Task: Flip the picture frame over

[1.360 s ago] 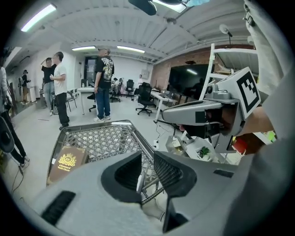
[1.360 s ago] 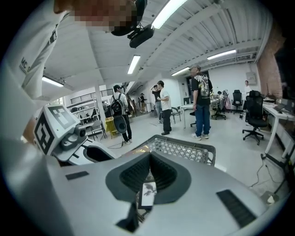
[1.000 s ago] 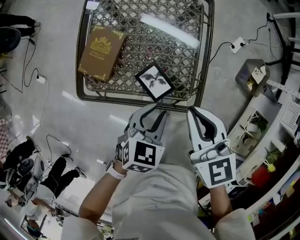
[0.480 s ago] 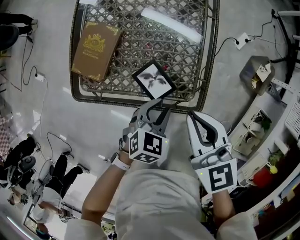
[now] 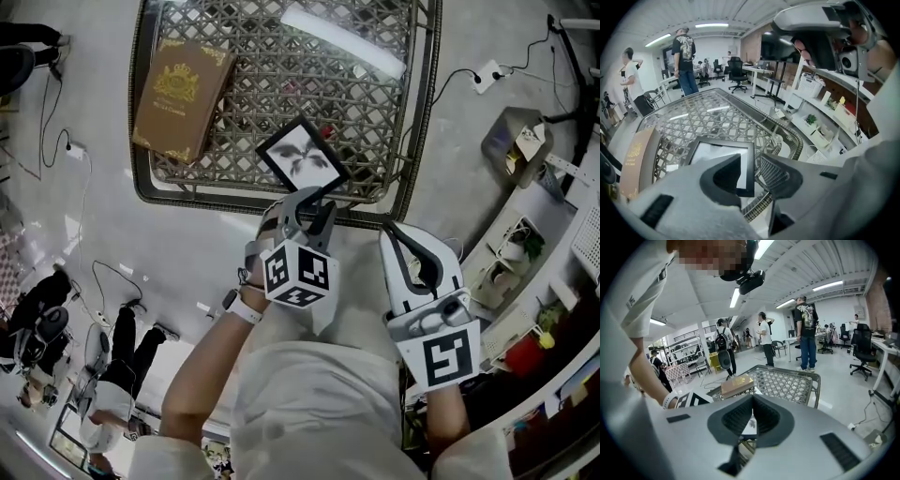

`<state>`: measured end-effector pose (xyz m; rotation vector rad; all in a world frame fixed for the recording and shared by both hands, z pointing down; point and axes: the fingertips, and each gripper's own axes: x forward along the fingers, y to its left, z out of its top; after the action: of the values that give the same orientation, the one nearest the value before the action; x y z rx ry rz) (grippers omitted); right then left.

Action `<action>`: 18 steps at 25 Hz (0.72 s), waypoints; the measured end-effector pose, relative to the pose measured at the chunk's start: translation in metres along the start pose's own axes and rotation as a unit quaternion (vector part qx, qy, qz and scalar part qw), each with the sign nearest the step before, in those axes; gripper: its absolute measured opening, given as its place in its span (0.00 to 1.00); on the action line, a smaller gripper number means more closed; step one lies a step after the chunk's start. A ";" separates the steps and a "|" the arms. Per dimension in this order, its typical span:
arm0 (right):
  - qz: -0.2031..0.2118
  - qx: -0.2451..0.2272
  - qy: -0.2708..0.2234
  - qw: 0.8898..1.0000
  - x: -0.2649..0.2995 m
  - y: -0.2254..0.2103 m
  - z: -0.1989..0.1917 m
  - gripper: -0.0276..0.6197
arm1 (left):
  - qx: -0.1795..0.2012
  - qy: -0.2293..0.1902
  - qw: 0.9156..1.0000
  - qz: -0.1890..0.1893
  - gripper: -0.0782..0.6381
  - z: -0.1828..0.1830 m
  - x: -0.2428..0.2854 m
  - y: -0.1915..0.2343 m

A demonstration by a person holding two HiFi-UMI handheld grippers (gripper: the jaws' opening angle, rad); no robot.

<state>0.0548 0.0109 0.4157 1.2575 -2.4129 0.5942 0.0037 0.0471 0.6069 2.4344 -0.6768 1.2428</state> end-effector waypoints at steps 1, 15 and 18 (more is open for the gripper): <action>0.001 0.001 0.000 1.000 0.000 0.000 -0.001 0.07 | 0.004 0.007 1.000 -0.004 0.29 -0.001 0.003 0.000; -0.007 0.016 -0.002 1.000 -0.005 -0.014 -0.004 0.07 | 0.025 0.085 0.996 -0.014 0.24 -0.026 0.037 -0.004; -0.009 0.017 -0.004 1.000 -0.006 -0.017 -0.005 0.07 | 0.008 0.089 0.996 -0.011 0.22 -0.027 0.038 0.000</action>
<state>0.0727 0.0082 0.4204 1.2954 -2.4046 0.6301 0.0050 0.0507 0.6536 2.3017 -0.5906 1.4395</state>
